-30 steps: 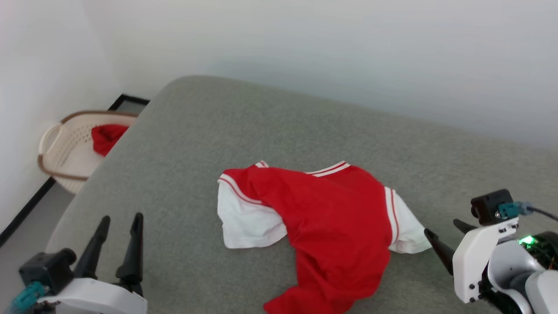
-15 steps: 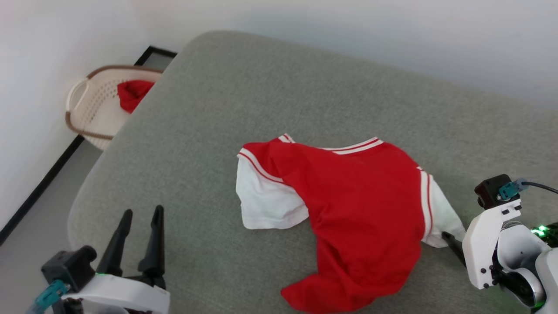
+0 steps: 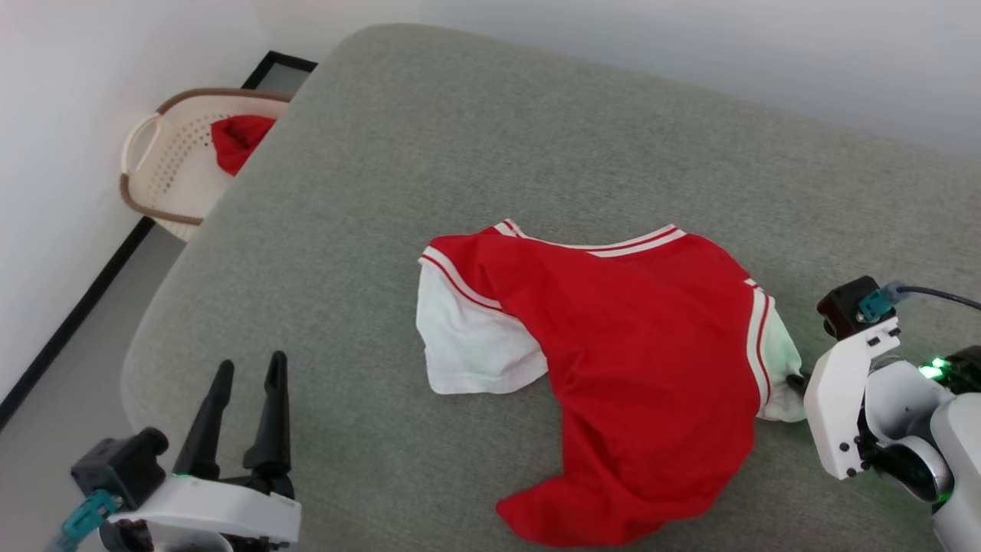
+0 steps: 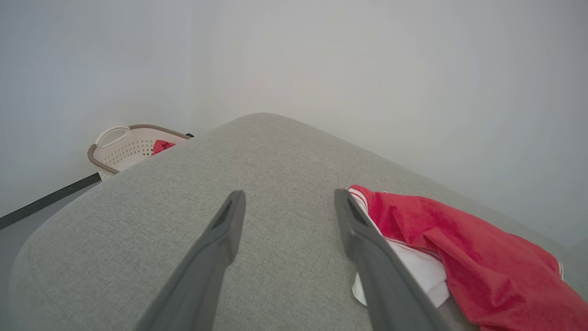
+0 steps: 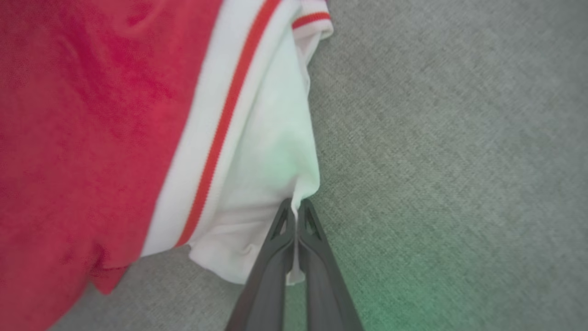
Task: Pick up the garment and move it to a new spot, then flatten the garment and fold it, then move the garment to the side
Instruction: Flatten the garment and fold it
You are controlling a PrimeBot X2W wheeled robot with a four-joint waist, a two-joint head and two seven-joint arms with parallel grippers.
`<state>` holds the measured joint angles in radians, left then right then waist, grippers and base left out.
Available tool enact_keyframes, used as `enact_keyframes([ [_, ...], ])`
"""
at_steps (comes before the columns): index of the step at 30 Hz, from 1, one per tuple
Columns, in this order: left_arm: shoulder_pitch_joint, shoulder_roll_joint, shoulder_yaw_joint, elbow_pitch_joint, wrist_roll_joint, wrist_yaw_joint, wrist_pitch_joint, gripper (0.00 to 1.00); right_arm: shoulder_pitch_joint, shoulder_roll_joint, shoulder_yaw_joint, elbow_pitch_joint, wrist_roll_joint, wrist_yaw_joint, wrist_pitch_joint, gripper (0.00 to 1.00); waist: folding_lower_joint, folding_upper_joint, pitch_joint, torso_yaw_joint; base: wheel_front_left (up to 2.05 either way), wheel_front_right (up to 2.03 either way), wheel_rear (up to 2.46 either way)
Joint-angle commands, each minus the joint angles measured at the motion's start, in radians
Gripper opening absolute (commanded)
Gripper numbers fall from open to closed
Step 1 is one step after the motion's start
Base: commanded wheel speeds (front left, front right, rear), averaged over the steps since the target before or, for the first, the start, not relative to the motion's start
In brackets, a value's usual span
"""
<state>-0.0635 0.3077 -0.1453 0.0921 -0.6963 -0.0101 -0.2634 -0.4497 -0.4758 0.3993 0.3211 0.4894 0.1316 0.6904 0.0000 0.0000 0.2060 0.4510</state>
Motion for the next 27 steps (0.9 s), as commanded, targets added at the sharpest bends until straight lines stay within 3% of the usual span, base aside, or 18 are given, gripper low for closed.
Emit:
enact_keyframes([
  [1,0.0,-0.002,0.006,0.003,0.002,-0.006,0.0,1.0,0.006,-0.013,0.011,0.02,-0.003,-0.002,0.003,0.0,0.0,0.0,-0.003,-0.009,0.0,0.0,0.0],
  [14,0.04,-0.001,0.054,-0.005,0.009,-0.001,0.0,1.0,-0.072,-0.115,-0.003,-0.031,0.026,-0.001,-0.038,0.0,0.0,0.0,-0.067,-0.112,0.0,0.0,0.0],
  [23,0.07,0.018,0.051,-0.02,0.012,0.007,0.013,1.0,-0.001,-0.19,-0.104,-0.028,0.013,-0.001,-0.047,0.0,0.0,0.0,-0.121,-0.186,0.0,0.0,0.0],
  [27,0.07,0.025,0.044,-0.026,0.016,0.008,0.026,1.0,0.056,-0.19,-0.157,-0.003,0.007,-0.001,-0.057,0.0,0.0,0.0,-0.135,-0.205,0.0,0.0,0.0],
])
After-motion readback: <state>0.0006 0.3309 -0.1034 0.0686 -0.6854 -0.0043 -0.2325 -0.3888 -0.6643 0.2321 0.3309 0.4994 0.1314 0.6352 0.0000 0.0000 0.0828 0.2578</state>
